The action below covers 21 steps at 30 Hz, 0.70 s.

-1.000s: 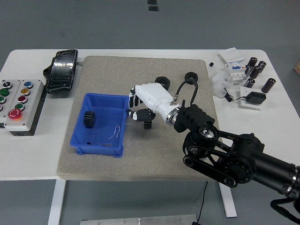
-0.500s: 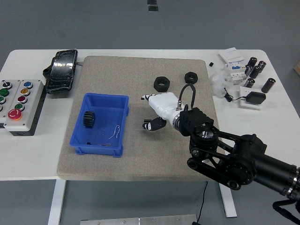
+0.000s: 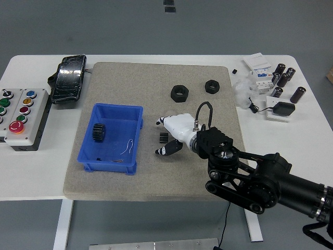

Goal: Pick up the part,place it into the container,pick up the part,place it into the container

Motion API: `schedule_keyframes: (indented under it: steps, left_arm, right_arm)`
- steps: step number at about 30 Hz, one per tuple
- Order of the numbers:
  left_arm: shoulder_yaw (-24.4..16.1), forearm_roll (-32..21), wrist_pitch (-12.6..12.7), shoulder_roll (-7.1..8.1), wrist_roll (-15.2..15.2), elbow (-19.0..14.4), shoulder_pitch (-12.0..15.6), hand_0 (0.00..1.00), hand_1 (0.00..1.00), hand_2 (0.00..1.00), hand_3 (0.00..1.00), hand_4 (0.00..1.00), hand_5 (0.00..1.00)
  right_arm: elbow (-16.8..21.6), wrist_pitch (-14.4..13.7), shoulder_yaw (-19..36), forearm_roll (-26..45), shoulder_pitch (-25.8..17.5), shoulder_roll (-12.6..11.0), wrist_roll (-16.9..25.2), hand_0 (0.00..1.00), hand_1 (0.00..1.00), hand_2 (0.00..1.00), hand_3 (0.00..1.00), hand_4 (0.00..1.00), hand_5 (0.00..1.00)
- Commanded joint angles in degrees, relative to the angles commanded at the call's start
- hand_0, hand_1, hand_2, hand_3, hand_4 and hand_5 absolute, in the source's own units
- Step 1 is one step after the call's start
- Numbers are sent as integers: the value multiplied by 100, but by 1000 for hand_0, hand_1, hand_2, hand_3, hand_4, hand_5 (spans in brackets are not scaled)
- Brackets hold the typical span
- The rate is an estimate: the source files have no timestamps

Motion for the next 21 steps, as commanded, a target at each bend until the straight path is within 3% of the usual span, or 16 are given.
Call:
schedule_keyframes:
  steps: [3,4,8,9,15,16,21]
  left_arm:
    - [10,-10,-5,-4,-4,0,-2,629,637,650,684,660,485]
    - [15,-14,-6,-6,-6,0,-2,629,637,650,683,659,486]
    - [28,-42,-13,-9,-19,0,2,629,637,650,683,659,486]
    - [29,-50,-15,-9,-22,0,4,629,638,650,685,657,485]
    - [36,-86,-33,-9,-45,0,0,629,638,650,685,657,485]
    - [39,-94,-36,-9,-53,0,-2,629,638,649,685,653,489]
    - [41,-114,-46,-7,-86,0,-7,629,638,649,685,653,489]
  right_arm:
    - [-63,-162,-53,47,19,26,58,280,515,630,673,669,357]
    - [-78,-188,-64,58,22,32,70,254,432,468,567,491,142]
    - [-140,-231,-113,99,20,45,111,254,432,468,567,491,142]
    - [-155,-227,-127,110,19,44,118,254,426,445,520,336,120]
    - [-171,-243,-150,106,24,28,140,254,426,445,520,336,120]
    - [-169,-251,-149,101,27,25,146,244,408,413,459,98,74]
    - [-164,-327,-116,42,36,9,179,244,408,413,459,98,74]
